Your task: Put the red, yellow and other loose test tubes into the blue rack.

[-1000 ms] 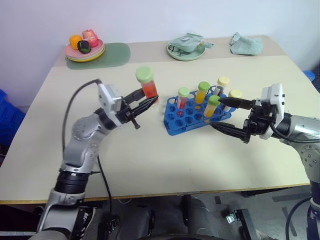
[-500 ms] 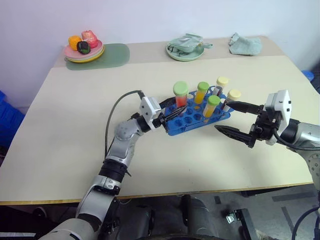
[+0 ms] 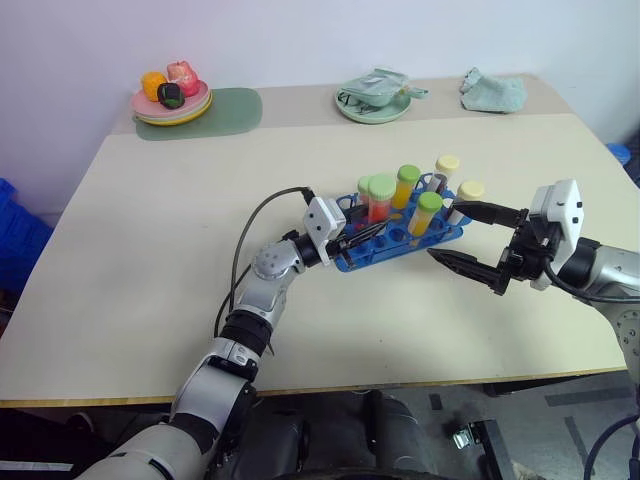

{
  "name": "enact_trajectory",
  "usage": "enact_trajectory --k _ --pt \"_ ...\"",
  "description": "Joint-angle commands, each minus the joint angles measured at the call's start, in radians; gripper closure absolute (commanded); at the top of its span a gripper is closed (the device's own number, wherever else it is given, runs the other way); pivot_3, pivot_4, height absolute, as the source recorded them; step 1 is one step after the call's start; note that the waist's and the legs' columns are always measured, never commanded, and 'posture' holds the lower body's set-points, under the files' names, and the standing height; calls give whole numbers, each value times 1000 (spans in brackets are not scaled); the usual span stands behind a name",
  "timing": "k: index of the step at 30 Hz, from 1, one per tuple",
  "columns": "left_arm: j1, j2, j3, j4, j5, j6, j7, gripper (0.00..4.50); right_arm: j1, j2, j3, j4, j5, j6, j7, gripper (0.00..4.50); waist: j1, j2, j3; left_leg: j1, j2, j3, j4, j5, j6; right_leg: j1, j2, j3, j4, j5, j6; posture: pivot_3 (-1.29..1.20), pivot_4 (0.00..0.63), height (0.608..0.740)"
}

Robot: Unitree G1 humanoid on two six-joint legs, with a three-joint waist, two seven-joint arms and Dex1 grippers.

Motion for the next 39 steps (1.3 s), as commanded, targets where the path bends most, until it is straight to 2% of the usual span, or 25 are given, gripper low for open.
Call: enact_trajectory --k 1,8,33,39 --pt "-19 -13 0 -5 12 -29 -2 3684 -3 -2 -31 -40 16 -7 -10 0 3 0 0 0 0 0 0 0 0 0 0 0 0 0 0 0 150 740" --pt "19 -19 -18 -20 26 -14 -5 3684 8 -3 -40 -56 21 -3 -23 0 18 0 0 1 0 1 0 0 0 1 0 0 0 0 0 0 150 740" --pt "1 -57 -6 37 43 51 20 3684 15 -3 -35 -82 30 -8 -56 0 19 0 0 2 0 0 0 0 1 2 0 0 -2 0 0 0 150 740" --pt "37 -53 -27 -39 40 123 3 3684 18 -2 -36 -82 29 -11 -58 0 18 0 0 3 0 0 0 -1 1 3 0 0 -2 0 0 0 150 740"
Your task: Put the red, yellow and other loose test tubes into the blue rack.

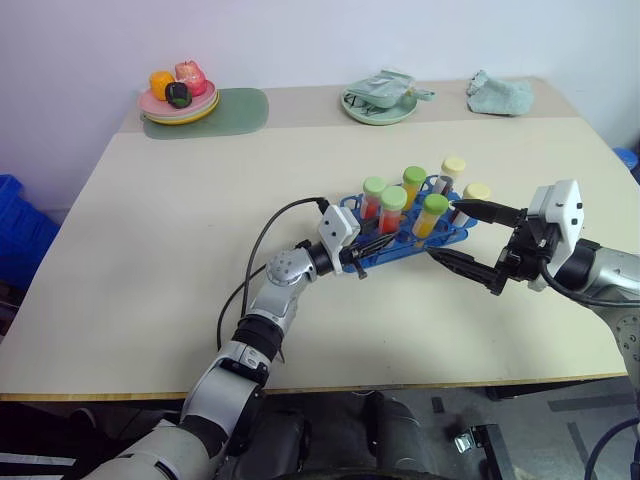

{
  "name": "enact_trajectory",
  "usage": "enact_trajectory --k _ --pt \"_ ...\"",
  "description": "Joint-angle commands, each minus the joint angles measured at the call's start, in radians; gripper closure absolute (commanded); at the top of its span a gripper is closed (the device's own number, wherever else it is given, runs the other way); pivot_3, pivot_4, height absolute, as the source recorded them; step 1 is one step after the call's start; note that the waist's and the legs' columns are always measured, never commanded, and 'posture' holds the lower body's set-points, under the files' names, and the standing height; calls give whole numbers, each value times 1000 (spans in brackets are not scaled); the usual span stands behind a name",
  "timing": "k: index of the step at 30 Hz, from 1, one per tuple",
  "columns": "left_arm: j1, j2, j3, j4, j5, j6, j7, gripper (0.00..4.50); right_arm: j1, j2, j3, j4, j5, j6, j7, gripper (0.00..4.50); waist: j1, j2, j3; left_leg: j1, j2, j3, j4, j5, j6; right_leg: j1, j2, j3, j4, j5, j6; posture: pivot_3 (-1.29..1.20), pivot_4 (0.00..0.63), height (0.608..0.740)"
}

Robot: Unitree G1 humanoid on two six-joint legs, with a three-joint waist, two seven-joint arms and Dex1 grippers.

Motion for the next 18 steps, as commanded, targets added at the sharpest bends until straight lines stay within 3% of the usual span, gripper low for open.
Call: enact_trajectory --k 1,11,18 --pt "36 -1 -23 -78 0 48 -17 3684 0 -2 -36 -37 12 -11 -4 0 -1 0 0 0 0 0 0 0 0 0 0 0 0 0 0 0 150 740" --pt "52 9 -46 -197 21 176 25 3684 -8 3 -24 -33 2 -24 -8 0 0 0 0 0 0 0 0 0 0 0 0 0 0 0 0 0 150 740" --pt "12 20 -31 -136 44 109 54 3684 -15 5 -19 -28 2 -25 -9 0 0 0 0 0 0 0 0 0 0 0 0 0 -1 0 0 0 150 740"
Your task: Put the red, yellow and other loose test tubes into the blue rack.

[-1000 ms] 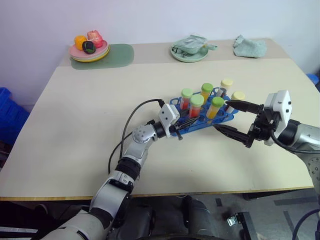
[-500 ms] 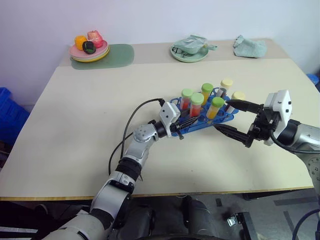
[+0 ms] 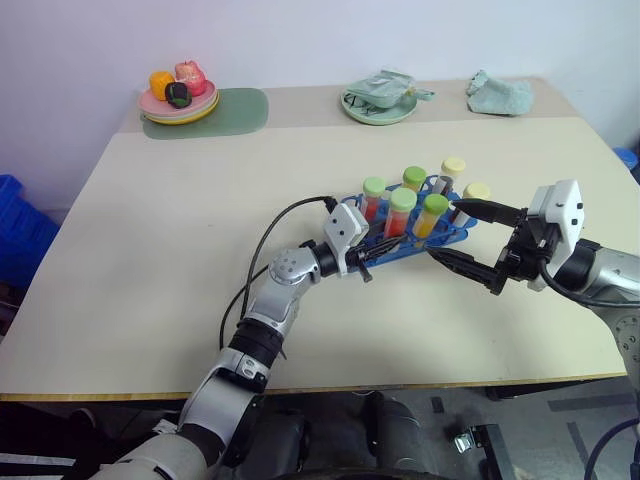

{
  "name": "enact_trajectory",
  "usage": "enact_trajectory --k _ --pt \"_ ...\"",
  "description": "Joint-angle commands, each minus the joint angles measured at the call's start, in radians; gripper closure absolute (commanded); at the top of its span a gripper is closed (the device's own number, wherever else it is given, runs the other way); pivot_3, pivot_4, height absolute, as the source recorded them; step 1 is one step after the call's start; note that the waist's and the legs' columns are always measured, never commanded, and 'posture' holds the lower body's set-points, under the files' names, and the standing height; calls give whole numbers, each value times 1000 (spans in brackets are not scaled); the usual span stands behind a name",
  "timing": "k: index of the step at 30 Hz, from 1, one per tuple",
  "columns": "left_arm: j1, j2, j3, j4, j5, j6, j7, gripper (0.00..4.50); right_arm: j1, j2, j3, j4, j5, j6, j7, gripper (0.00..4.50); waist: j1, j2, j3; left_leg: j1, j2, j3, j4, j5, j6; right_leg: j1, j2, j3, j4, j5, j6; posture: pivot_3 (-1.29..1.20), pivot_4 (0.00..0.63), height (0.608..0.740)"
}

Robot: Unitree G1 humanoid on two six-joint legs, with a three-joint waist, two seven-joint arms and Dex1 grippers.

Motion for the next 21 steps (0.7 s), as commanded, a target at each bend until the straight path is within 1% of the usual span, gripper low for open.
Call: enact_trajectory --k 1,7,12,16,21 --pt "-32 11 12 30 14 -51 10 3684 -17 4 -20 -28 5 -18 -4 0 0 0 0 0 0 0 0 0 0 0 0 0 0 0 0 0 150 740" --pt "-79 18 21 116 22 -130 27 3684 -15 4 -18 -34 4 -16 -6 0 0 0 0 0 0 0 0 0 0 0 0 0 0 0 0 0 150 740" --pt "-67 -1 11 155 20 -138 10 3684 -21 2 -18 -34 6 -14 -11 0 0 0 0 0 0 0 0 0 0 0 0 0 0 0 0 0 150 740" --pt "-26 -8 13 80 -7 -85 -10 3684 -15 -4 -26 -35 5 -15 -10 0 -1 0 0 0 0 0 0 0 0 0 0 0 0 0 0 0 150 740" --pt "25 5 -4 -3 -4 -49 -21 3684 -16 -2 -22 -31 0 -20 -10 0 0 0 0 0 0 0 0 0 0 0 0 0 0 0 0 0 150 740"
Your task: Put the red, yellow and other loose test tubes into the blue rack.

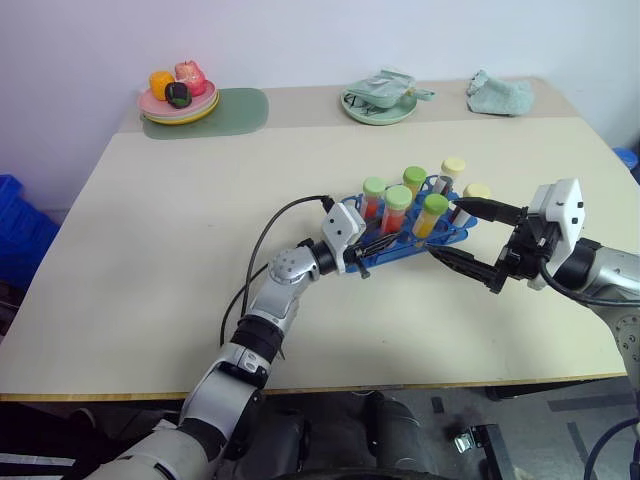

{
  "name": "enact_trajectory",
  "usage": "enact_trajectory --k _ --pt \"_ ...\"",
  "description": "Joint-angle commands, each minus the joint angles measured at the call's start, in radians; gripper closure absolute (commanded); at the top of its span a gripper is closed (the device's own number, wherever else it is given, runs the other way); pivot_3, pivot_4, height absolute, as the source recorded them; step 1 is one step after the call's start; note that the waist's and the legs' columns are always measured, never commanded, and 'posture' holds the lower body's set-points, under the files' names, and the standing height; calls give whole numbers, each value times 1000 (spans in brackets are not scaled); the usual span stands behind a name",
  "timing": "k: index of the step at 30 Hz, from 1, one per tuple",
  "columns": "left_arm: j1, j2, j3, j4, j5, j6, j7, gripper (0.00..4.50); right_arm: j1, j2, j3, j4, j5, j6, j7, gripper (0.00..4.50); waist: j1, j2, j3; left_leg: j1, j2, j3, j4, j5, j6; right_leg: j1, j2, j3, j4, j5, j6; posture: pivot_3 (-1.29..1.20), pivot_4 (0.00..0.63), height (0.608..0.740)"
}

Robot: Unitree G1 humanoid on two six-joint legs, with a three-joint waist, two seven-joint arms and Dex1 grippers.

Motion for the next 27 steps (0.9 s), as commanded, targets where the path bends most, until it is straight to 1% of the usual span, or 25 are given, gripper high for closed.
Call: enact_trajectory --k 1,12,16,27 --pt "21 8 -11 -50 -1 22 -9 3684 -15 -2 -21 -30 -1 -20 -1 0 0 0 0 0 0 0 0 0 0 0 0 0 0 0 0 0 150 740" --pt "-53 9 17 60 8 -35 29 3684 -28 3 -9 -26 -4 -21 -5 0 -1 0 0 0 0 0 0 0 0 0 0 0 -1 0 0 0 150 740" --pt "-23 9 -1 28 9 -34 16 3684 -35 7 -10 -25 -7 -25 -12 0 0 0 0 0 0 0 0 0 0 0 0 0 -1 0 0 0 150 740" --pt "22 29 3 -37 -2 2 12 3684 -40 20 -9 -19 -21 -28 -10 0 -1 0 0 0 0 0 0 0 0 0 0 0 -1 0 0 0 150 740"
